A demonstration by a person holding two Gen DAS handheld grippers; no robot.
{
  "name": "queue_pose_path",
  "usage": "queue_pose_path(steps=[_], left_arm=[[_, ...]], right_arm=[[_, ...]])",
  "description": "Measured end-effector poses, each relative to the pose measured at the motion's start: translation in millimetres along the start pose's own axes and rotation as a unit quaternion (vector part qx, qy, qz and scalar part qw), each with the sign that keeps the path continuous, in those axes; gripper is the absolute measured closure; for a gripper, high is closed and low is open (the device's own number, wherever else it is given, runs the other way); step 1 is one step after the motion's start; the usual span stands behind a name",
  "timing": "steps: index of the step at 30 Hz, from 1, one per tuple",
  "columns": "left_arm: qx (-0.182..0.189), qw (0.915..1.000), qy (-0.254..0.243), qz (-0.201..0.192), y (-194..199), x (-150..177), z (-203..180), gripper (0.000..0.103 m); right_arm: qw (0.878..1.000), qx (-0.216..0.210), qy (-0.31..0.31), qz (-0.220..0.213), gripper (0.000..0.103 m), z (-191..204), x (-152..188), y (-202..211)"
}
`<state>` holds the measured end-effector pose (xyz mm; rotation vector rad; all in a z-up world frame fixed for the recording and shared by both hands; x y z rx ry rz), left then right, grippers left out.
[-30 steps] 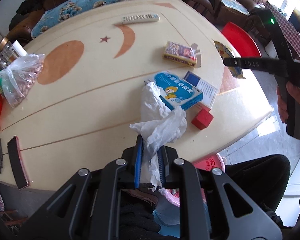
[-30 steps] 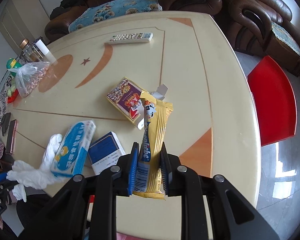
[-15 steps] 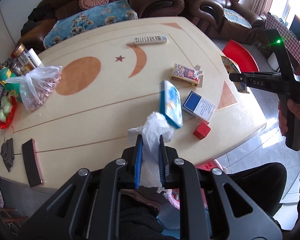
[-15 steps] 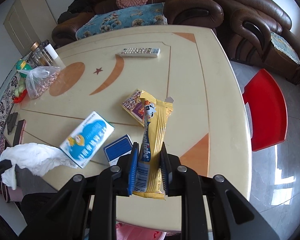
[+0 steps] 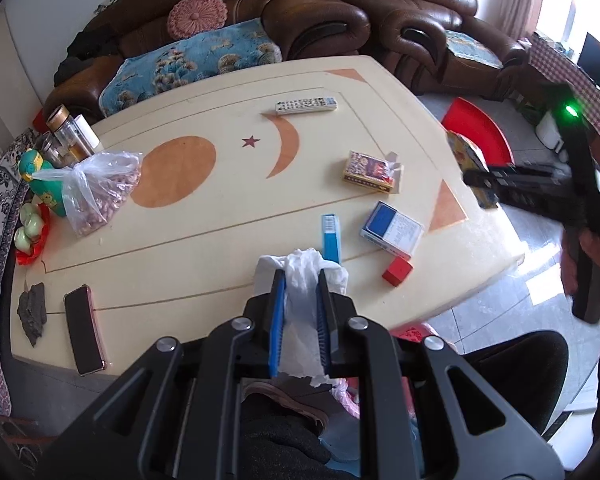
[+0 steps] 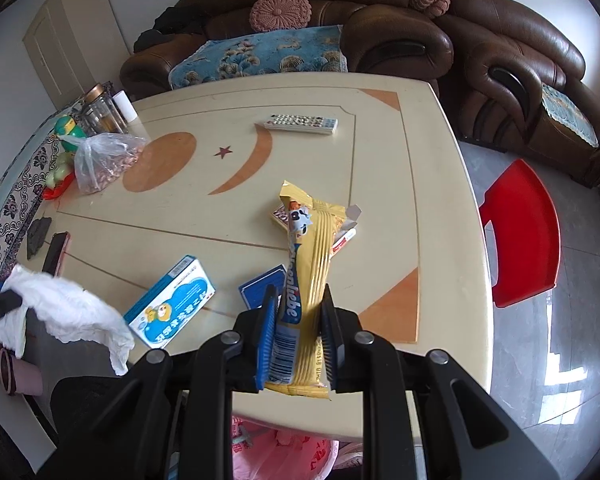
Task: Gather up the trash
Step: 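Lift the tissue with the left tool while the right tool lifts the snack bar, then carry the tissue and snack bar with both tools down over the pink bin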
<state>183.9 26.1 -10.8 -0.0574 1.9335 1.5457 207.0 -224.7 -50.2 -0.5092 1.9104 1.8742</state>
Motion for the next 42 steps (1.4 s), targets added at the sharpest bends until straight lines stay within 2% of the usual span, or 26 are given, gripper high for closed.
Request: queue_pose_path(steps=[6,13,17,27,42], left_arm=[[-0.002,0.9998,0.020,0.009,-1.1,-40.1,10.4,0.088],[-0.006,0.9996,0.018,-0.021,31.7,-93.5,1.9,0.088],[-0.001,0.9992,0.005,-0.039,48.6,-107.6,-11.7,0.088],[0.002,0.9988,-0.027,-0.040,61.7,-87.6,-38.0,0.088],[0.012,0.9969,-0.067,-0.040,87.4,-28.5,-73.3,0.088]], right_arm=[[1.000,-0.004,0.002,-0.004,0.082,3.0,-0.7,5.5],[1.000,-0.006,0.004,-0.009,0.082,2.2,-11.5,8.1],[1.000,-0.004,0.004,-0.015,0.082,-2.0,-17.2,15.2],[0.999,0.005,0.016,-0.028,0.082,-1.4,-18.3,47.9],[0.997,0.004,0.048,-0.052,0.082,21.3,15.9,111.5]])
Point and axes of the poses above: each gripper's, at about its wrist camera, not at the fingertips, and y roughly against the way its jaws point, z to its left, x to its underside, the point moved 1 cm from there along -y, roughly the way its jaws point, and after that the axes turned 8 degrees about x, right-handed, at the moved point
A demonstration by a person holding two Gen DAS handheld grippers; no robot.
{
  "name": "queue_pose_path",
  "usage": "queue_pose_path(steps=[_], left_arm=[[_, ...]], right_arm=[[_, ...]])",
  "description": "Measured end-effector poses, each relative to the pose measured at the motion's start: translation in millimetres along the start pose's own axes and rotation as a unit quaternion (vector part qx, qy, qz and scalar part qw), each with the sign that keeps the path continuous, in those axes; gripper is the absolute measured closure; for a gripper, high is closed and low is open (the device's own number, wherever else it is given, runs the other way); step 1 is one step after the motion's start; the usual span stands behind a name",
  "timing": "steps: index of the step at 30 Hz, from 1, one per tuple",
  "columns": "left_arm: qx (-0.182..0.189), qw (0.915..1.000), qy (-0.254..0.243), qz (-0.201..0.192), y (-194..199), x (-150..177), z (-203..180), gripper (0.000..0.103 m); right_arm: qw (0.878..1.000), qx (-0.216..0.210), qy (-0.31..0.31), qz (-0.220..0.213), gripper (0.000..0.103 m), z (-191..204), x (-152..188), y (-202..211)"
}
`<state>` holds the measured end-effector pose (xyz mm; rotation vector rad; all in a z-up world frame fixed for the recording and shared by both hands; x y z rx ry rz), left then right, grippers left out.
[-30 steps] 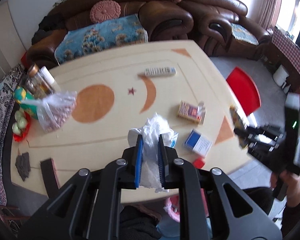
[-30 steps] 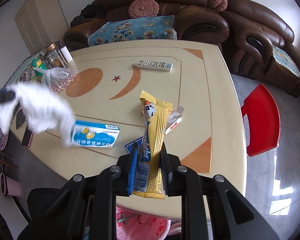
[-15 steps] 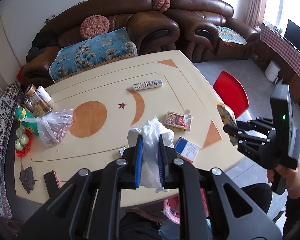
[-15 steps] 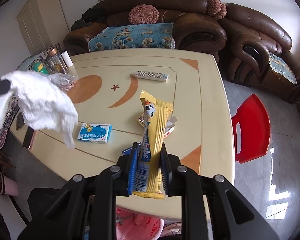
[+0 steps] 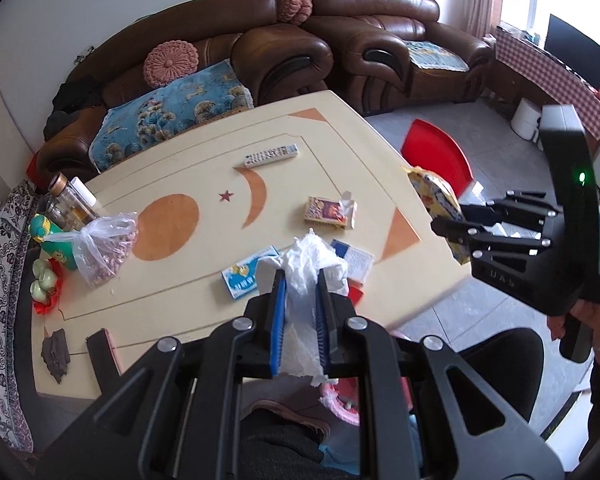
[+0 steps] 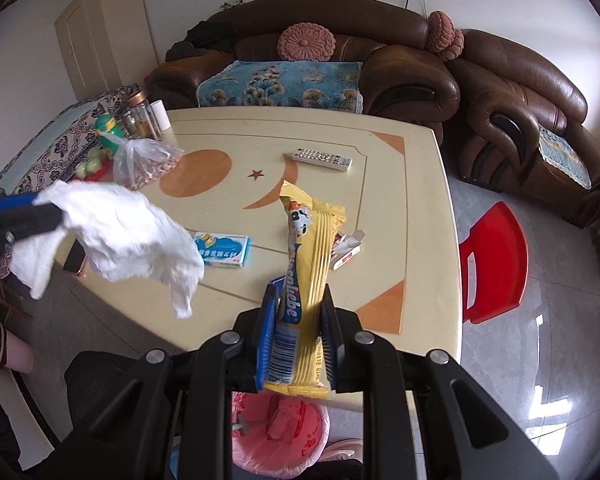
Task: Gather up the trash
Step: 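Carry the tissue and snack bar with both tools down over the pink bin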
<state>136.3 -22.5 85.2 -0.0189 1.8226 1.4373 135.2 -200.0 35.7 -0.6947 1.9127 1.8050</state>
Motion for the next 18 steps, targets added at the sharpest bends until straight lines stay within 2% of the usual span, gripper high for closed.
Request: queue_pose_path(steps=[18], left_arm=[[0.035,0.9987,-0.038,0.006,1.7,74.2,-43.2,0.088]], right_arm=[[0.999,-0.021,0.024,0.023,0.082,26.4,77.7,10.5]])
Point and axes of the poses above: each gripper's, at about its wrist camera, not at the fingertips, and y roughly against the way its jaws point, z to its left, x to its underside, the point moved 1 cm from there along -y, roughly the way its jaws point, and after that the axes turned 8 degrees about x, right-handed, at the moved point
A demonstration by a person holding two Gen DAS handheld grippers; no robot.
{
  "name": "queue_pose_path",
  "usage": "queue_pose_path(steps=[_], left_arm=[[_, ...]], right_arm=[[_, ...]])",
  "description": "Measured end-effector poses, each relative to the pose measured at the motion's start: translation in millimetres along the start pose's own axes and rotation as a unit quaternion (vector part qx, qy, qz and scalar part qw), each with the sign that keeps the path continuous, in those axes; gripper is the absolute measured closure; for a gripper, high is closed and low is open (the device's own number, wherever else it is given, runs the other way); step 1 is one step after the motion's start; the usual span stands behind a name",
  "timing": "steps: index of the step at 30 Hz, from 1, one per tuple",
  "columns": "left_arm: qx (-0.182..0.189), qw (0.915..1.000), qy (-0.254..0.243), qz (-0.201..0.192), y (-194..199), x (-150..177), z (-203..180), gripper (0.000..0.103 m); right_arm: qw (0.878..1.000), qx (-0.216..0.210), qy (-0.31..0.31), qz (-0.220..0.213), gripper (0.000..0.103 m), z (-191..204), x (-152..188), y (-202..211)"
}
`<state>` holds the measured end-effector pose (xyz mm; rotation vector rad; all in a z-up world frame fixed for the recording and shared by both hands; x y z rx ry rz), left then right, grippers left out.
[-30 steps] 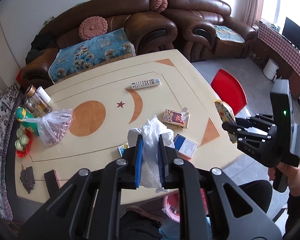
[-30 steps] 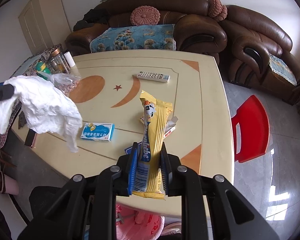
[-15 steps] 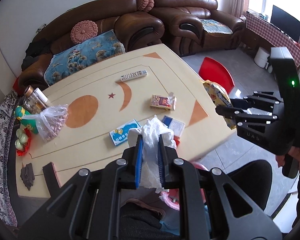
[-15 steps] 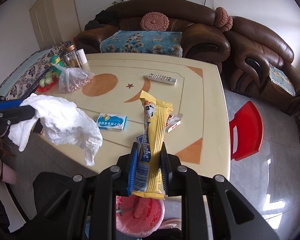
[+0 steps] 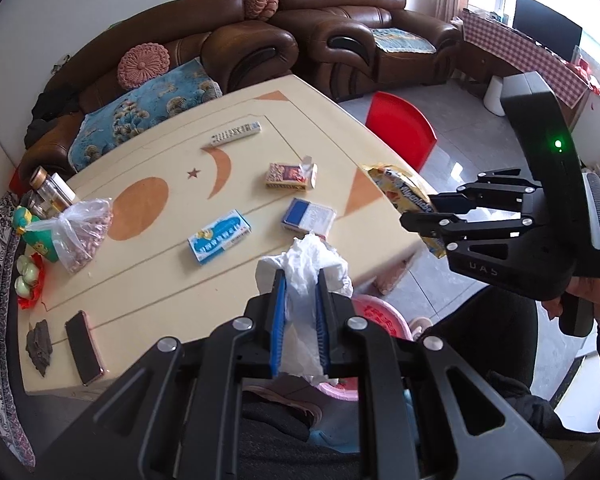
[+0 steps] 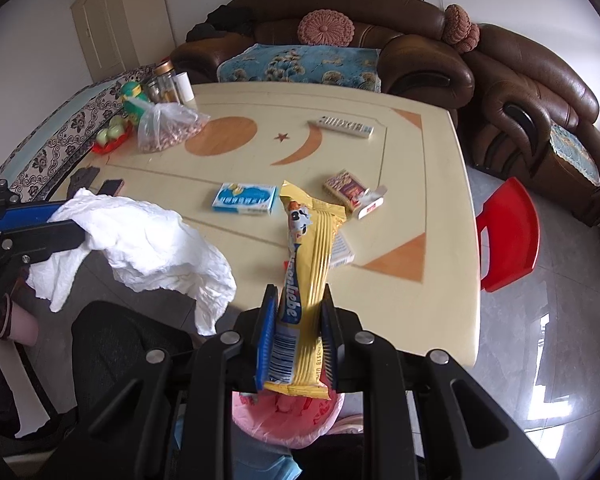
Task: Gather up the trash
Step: 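Carry the tissue and snack bar with both tools down over the pink bin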
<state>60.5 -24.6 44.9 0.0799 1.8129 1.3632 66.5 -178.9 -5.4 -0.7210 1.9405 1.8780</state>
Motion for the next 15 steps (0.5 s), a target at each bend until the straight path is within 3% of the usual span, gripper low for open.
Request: queue_pose_path(steps=[15], left_arm=[[0.022,0.9996,0.003,0.017,-20.1,32.0,-8.2,0.088]], right_arm=[[0.999,-0.018,0.006,0.026,0.082,13.1,36.3,-15.7]])
Point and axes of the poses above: each gripper's, at about its wrist camera, not at the fingertips, and y roughly against the way its jaws point, z to its left, x to its underside, the point moved 1 cm from there along -y, roughly the way its jaws point, and after that the axes turned 8 degrees about x, right-handed, at the moved point
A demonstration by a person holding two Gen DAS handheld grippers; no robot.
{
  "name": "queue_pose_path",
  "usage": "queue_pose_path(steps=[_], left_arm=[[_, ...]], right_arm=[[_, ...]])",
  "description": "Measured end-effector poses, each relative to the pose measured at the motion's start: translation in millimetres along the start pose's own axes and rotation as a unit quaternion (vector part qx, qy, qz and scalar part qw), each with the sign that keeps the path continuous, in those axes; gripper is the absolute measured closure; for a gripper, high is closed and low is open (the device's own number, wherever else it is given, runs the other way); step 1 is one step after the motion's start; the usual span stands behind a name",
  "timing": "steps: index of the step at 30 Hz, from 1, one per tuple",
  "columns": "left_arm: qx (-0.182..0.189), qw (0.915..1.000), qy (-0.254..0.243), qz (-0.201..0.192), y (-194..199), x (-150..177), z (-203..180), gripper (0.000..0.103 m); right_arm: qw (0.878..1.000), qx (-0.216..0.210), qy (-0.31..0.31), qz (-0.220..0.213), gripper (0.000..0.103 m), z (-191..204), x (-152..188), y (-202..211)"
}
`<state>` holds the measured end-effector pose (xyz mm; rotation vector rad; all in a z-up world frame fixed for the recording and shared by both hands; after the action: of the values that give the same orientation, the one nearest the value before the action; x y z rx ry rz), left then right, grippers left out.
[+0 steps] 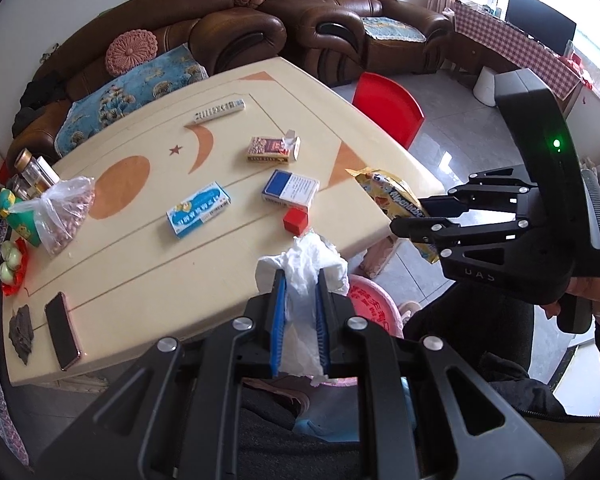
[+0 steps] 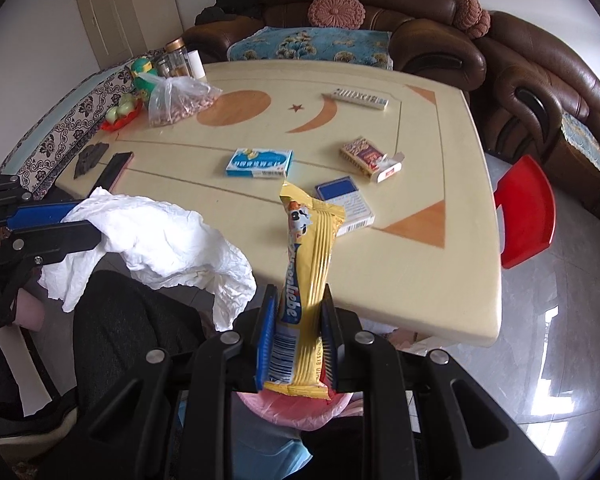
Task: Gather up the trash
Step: 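Carry the tissue and snack bar with both tools down over the pink bin, then open the left tool dropping the tissue while the right tool drops the snack bar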
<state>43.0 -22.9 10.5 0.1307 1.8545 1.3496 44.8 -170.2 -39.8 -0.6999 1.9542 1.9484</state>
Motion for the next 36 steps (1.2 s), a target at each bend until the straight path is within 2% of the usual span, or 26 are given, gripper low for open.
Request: queue_pose_path(steps=[21,29,36], left_arm=[[0.031,0.9982,-0.009,0.050,-50.2,36.6,-17.0,0.088],[0.044,0.9953,-0.005,0.086,-82.9,54.6,-17.6,0.088],[0.058,0.9892,-0.001,0.135,-133.8,75.9,-17.7,0.088]], right_arm=[[0.999,-0.015,-0.011,0.042,0.082,2.1,39.9,-38.9],[0.997,-0.021,-0.018,0.073,0.082,3.5,61.2,-75.9],[0.992,-0.037,-0.034,0.119,0.082,6.0,90.6,-124.1]])
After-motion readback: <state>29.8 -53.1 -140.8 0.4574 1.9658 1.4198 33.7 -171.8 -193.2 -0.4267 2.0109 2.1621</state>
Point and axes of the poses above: each gripper's, at about its wrist camera, not at the fingertips, and y roughly against the way its jaws point, z to its left, x to its underside, the point moved 1 cm from there along -y, roughly the way its jaws point, and after that the axes turned 8 degrees about x, right-handed, at the moved point
